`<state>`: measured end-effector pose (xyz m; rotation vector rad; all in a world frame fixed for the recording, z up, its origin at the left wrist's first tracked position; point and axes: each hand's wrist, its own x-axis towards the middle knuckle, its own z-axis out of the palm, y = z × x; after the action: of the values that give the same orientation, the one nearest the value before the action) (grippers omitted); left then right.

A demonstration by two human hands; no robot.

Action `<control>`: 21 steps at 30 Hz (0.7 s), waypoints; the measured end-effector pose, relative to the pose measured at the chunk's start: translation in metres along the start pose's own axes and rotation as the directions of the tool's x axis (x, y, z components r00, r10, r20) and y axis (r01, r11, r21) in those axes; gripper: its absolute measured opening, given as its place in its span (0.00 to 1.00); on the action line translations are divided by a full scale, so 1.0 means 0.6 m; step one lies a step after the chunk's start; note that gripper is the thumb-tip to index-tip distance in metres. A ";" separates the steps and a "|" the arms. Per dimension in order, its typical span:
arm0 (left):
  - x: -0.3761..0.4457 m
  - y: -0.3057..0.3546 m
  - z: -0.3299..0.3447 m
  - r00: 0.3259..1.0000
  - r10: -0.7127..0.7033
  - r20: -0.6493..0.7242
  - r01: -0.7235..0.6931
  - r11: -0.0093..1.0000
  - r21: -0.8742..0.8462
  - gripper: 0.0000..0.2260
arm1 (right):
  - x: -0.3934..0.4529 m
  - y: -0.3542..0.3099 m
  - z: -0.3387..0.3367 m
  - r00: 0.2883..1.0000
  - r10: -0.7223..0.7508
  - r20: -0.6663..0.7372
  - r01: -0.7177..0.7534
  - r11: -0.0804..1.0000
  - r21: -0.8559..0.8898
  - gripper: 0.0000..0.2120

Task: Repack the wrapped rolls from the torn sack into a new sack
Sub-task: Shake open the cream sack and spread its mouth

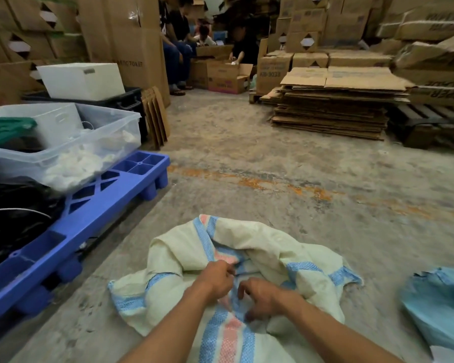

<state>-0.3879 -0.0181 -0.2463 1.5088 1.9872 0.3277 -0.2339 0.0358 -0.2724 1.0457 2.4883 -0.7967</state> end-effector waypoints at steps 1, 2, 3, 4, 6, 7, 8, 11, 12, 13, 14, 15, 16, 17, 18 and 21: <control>0.013 0.001 0.010 1.000 -0.025 -0.008 0.025 0.997 -0.068 0.18 | -0.010 0.004 0.000 0.999 -0.004 0.049 0.007 0.998 -0.060 0.28; 0.024 0.003 0.016 0.999 -0.041 0.000 0.040 0.986 -0.163 0.23 | -0.023 0.003 -0.002 0.997 -0.023 0.078 0.029 0.997 -0.077 0.30; 0.031 0.009 0.020 0.999 -0.043 0.000 0.042 0.966 -0.255 0.31 | -0.036 0.003 -0.004 0.994 -0.054 0.098 0.061 0.996 -0.069 0.30; 0.038 0.011 0.025 0.999 -0.033 -0.038 0.019 0.947 -0.322 0.38 | -0.050 0.004 -0.006 0.989 -0.088 0.120 0.093 0.995 -0.042 0.27; 0.047 0.011 0.030 0.982 0.031 -0.188 -0.087 0.951 -0.296 0.47 | -0.078 0.006 -0.010 0.973 -0.120 0.198 0.116 0.993 0.034 0.23; 0.048 0.010 0.029 0.962 0.075 -0.261 -0.140 0.961 -0.237 0.47 | -0.091 0.009 -0.011 0.960 -0.118 0.255 0.107 0.993 0.057 0.22; 0.047 0.009 0.025 0.935 0.132 -0.328 -0.201 0.962 -0.184 0.47 | -0.104 0.012 -0.010 0.943 -0.115 0.311 0.098 0.993 0.070 0.22; 0.028 0.006 -0.006 0.808 0.310 -0.502 -0.377 0.926 -0.035 0.41 | -0.134 0.024 -0.011 0.896 -0.122 0.427 0.069 0.988 0.137 0.20; 0.022 0.004 -0.012 0.763 0.372 -0.529 -0.412 0.910 0.046 0.38 | -0.138 0.030 -0.014 0.895 -0.127 0.428 0.057 0.983 0.174 0.19; 0.010 0.000 -0.015 0.747 0.410 -0.524 -0.416 0.902 0.114 0.36 | -0.141 0.033 -0.017 0.899 -0.126 0.419 0.038 0.977 0.211 0.18; 0.001 -0.006 -0.012 0.743 0.441 -0.503 -0.419 0.893 0.162 0.34 | -0.139 0.034 -0.024 0.906 -0.116 0.408 0.014 0.970 0.245 0.17; -0.012 -0.008 -0.008 0.756 0.462 -0.464 -0.412 0.886 0.210 0.32 | -0.136 0.031 -0.030 0.919 -0.105 0.379 -0.016 0.953 0.302 0.16; -0.022 -0.014 0.000 0.759 0.493 -0.425 -0.421 0.870 0.257 0.31 | -0.131 0.027 -0.038 0.941 -0.079 0.328 -0.051 0.929 0.368 0.16; -0.036 -0.019 0.009 0.776 0.501 -0.382 -0.424 0.864 0.270 0.30 | -0.126 0.023 -0.047 0.959 -0.027 0.282 -0.101 0.897 0.430 0.19; -0.044 -0.028 0.018 0.788 0.507 -0.349 -0.430 0.859 0.277 0.31 | -0.118 0.020 -0.056 0.967 0.056 0.248 -0.170 0.870 0.464 0.24; -0.073 -0.057 0.034 0.860 0.459 -0.221 -0.351 0.848 0.396 0.42 | -0.108 0.012 -0.083 0.965 0.248 0.090 -0.255 0.786 0.563 0.31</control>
<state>-0.3954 -0.0730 -0.2668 2.2420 2.0117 0.4316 -0.1886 0.0350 -0.2042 1.5179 2.0596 -1.5041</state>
